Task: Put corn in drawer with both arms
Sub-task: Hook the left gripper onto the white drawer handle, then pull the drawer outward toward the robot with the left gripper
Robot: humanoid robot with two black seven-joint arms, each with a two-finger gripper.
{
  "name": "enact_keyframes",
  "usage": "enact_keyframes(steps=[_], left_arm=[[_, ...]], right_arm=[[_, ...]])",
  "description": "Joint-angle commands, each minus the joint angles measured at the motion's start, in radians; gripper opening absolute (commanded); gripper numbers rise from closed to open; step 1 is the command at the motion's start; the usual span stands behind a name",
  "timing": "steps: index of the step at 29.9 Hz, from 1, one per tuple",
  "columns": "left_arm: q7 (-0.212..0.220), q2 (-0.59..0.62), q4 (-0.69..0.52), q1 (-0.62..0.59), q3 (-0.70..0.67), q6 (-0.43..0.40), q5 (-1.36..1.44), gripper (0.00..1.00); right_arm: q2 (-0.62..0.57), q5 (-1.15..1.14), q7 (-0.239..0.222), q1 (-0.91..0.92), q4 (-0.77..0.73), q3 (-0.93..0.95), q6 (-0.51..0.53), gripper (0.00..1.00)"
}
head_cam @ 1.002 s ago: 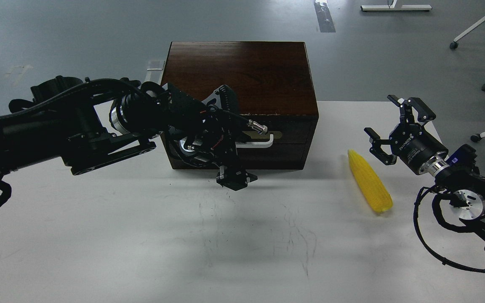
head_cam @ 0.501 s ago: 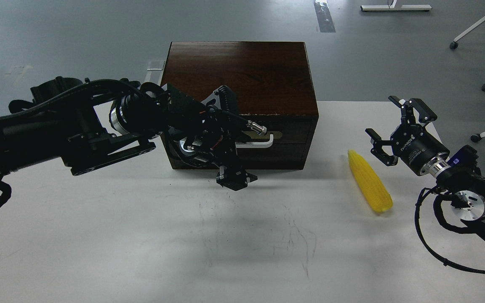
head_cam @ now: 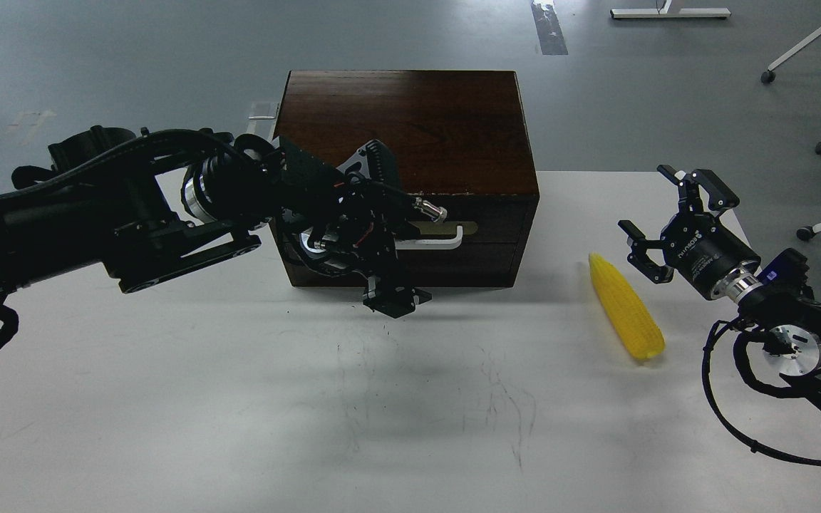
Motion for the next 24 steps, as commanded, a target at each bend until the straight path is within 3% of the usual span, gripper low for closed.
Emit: enact_keyframes(steps=[1, 14, 24], left_arm=[[0.000, 0.000, 0.000, 0.001, 0.001, 0.000, 0.000, 0.98], [0.000, 0.000, -0.006, 0.021, 0.003, 0.000, 0.000, 0.98], [0.000, 0.006, -0.089, 0.010, 0.050, 0.000, 0.000, 0.98]], right_arm=[[-0.003, 0.000, 0.000, 0.000, 0.000, 0.000, 0.000, 1.00], [-0.003, 0.000, 0.000, 0.000, 0.001, 0.000, 0.000, 1.00], [-0.005, 0.000, 0.000, 0.000, 0.001, 0.000, 0.000, 1.00]])
